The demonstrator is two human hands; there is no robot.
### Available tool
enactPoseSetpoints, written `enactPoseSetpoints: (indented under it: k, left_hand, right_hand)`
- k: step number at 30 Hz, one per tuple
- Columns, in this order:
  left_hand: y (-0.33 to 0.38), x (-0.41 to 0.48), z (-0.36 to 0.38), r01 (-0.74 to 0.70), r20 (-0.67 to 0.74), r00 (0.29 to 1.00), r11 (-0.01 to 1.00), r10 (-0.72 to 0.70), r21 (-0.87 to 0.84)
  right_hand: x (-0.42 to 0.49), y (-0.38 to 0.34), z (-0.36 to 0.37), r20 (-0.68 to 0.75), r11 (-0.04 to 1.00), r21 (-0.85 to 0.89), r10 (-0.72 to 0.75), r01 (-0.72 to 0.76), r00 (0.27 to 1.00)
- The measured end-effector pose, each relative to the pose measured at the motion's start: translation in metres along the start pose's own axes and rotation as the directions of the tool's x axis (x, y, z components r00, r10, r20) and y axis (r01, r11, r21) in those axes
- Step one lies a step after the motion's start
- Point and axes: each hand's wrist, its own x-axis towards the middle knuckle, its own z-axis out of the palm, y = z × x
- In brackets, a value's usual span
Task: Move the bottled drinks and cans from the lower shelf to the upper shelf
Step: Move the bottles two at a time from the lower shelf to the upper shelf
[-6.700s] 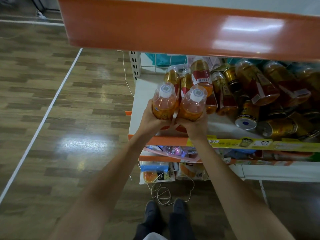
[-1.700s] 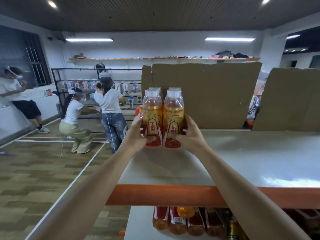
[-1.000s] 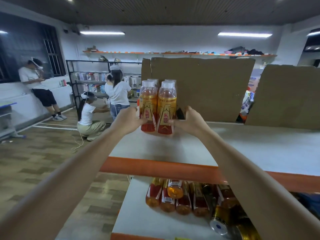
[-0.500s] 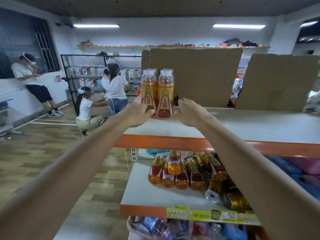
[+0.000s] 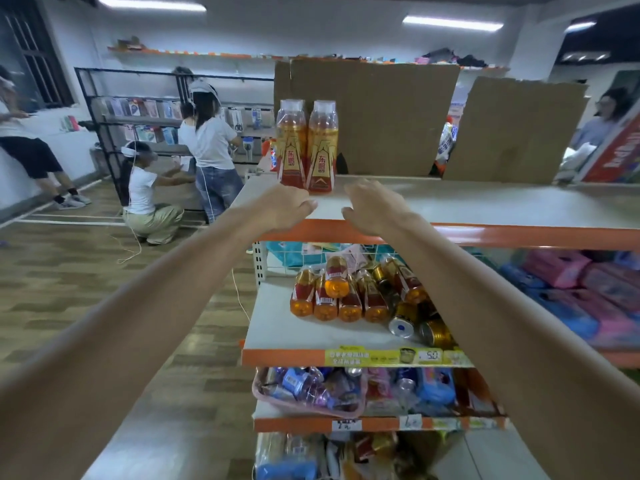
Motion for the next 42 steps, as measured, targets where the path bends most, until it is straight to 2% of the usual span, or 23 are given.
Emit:
enactPoseSetpoints:
  k: [5, 11, 15, 19, 26, 32, 37, 40, 42]
  left_hand:
    - [0.021, -0.012, -0.003, 0.001, 0.037, 0.999, 0.995, 0.003, -0.105]
    - [0.044, -0.03, -0.002, -0.111, 0.006, 0.993, 0.968, 0.116, -0.224]
    - [0.055, -0.04, 0.01, -0.142, 0.046, 0.987, 0.965, 0.156, -0.22]
    - [0.064, -0.049, 0.025, -0.153, 0.093, 0.98, 0.961, 0.178, -0.232]
    - [0.056, -0.061, 0.078, -0.109, 0.329, 0.929, 0.976, 0.167, -0.19]
    - [0.028, -0.067, 0.134, -0.022, 0.392, 0.916, 0.985, 0.088, -0.168]
    - [0.014, -0.069, 0.174, 0.024, 0.457, 0.889, 0.992, 0.034, -0.121]
    - [0.012, -0.065, 0.198, 0.045, 0.419, 0.908, 0.985, 0.029, -0.166]
    - [0.01, -0.061, 0.209, 0.048, 0.397, 0.917, 0.98, 0.033, -0.192]
  right_hand:
    - [-0.016, 0.0, -0.001, -0.017, 0.999, -0.008, -0.04, 0.04, 0.999]
    - [-0.043, 0.006, -0.002, -0.017, 0.978, 0.003, -0.21, 0.21, 0.978]
    - [-0.059, 0.013, 0.006, 0.018, 0.959, -0.047, -0.278, 0.279, 0.96]
    - [-0.076, 0.02, 0.016, 0.094, 0.976, 0.066, -0.212, 0.207, 0.973]
    - [-0.096, 0.024, 0.052, 0.284, 0.983, 0.109, -0.174, 0.149, 0.943]
    - [-0.098, 0.023, 0.097, 0.414, 0.998, -0.031, -0.03, 0.047, 0.91]
    - [-0.096, 0.02, 0.15, 0.484, 1.0, 0.005, 0.021, -0.027, 0.875]
    - [-0.092, 0.023, 0.174, 0.523, 0.996, -0.004, 0.077, -0.088, 0.849]
    - [-0.088, 0.03, 0.188, 0.505, 0.996, 0.017, 0.07, -0.091, 0.86]
